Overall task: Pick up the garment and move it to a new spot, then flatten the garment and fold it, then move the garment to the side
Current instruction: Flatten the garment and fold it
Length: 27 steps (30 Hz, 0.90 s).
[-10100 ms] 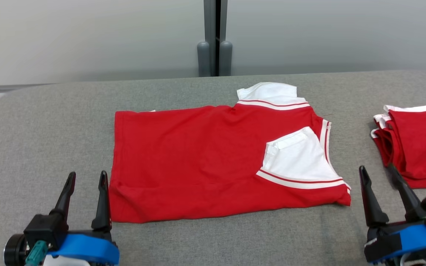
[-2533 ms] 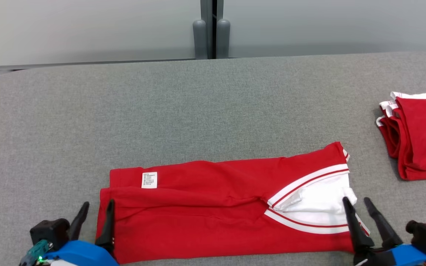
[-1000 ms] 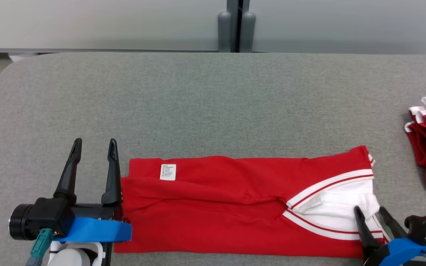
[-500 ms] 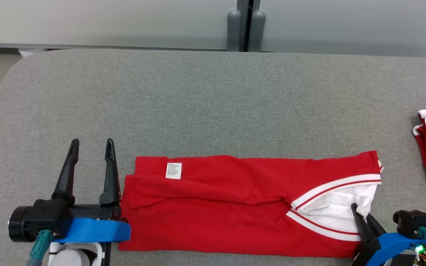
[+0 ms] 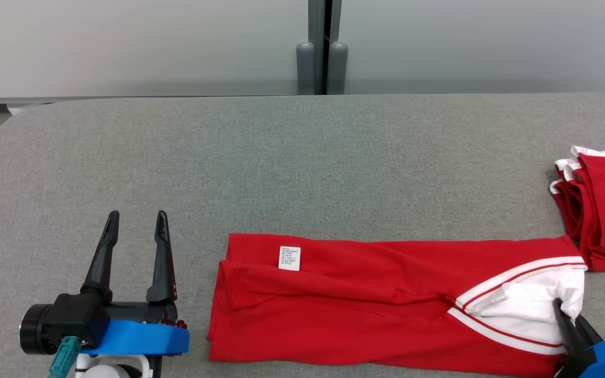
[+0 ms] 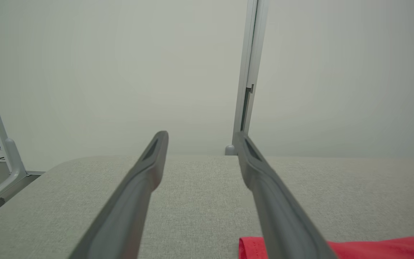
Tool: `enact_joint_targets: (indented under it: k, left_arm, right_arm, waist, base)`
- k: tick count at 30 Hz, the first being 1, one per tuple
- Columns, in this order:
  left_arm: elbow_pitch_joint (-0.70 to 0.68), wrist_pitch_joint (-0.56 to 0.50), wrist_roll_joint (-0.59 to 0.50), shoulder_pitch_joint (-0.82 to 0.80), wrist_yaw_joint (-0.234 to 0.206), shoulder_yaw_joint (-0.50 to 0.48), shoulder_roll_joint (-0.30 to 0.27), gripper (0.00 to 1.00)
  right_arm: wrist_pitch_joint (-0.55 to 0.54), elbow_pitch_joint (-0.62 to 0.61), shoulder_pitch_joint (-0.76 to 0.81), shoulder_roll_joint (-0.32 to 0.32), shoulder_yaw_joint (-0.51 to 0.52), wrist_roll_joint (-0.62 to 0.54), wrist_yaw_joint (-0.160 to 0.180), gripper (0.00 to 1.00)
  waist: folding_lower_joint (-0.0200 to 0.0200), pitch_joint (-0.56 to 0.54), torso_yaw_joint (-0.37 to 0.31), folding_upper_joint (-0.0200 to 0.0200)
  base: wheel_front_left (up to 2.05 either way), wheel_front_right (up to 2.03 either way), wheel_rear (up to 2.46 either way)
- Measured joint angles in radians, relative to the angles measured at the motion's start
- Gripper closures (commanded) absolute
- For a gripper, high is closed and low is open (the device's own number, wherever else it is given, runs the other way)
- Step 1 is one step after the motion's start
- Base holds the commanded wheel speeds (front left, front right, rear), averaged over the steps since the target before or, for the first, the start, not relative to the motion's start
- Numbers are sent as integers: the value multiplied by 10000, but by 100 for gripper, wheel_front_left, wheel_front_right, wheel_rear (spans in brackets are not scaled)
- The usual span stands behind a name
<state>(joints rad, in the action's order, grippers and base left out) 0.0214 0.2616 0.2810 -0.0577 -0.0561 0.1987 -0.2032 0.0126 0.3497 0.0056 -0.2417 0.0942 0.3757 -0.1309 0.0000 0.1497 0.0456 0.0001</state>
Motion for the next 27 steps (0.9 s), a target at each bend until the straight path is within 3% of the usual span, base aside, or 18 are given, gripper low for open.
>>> enact_joint_targets:
  k: [4,8,11,15,20,27]
  left_arm:
    - [65,0,-50,37,92,-71,56,0]
    - [107,0,-113,127,130,-146,96,0]
    - [142,0,-174,186,190,-167,138,0]
    - [167,0,-178,208,228,-169,184,0]
    - [242,0,-176,196,382,-115,265,0]
    - [447,0,-192,-93,571,79,449,0]
  right_arm:
    - [-176,-407,-17,-6,-182,107,2,100]
    - [-656,-1651,-96,174,-652,-94,2,100]
    - [-1459,-3058,-235,610,-1459,-247,2,100]
    - [-1931,-3638,-508,1072,-2236,-192,2,100]
    - [-1946,-3239,-1338,1770,-3858,265,2,100]
    - [-1074,-1639,-2653,1906,-6422,1492,2,100]
  waist:
    - [1,-106,-60,0]
    - [1,-261,-78,0]
    - [0,-417,-67,-1]
    - [1,-458,-26,-1]
    - [0,-424,203,-2]
    - [0,-126,778,-1]
  base:
    - [0,0,0]
    - [0,0,0]
    - [0,0,0]
    - [0,0,0]
    - [0,0,0]
    - [0,0,0]
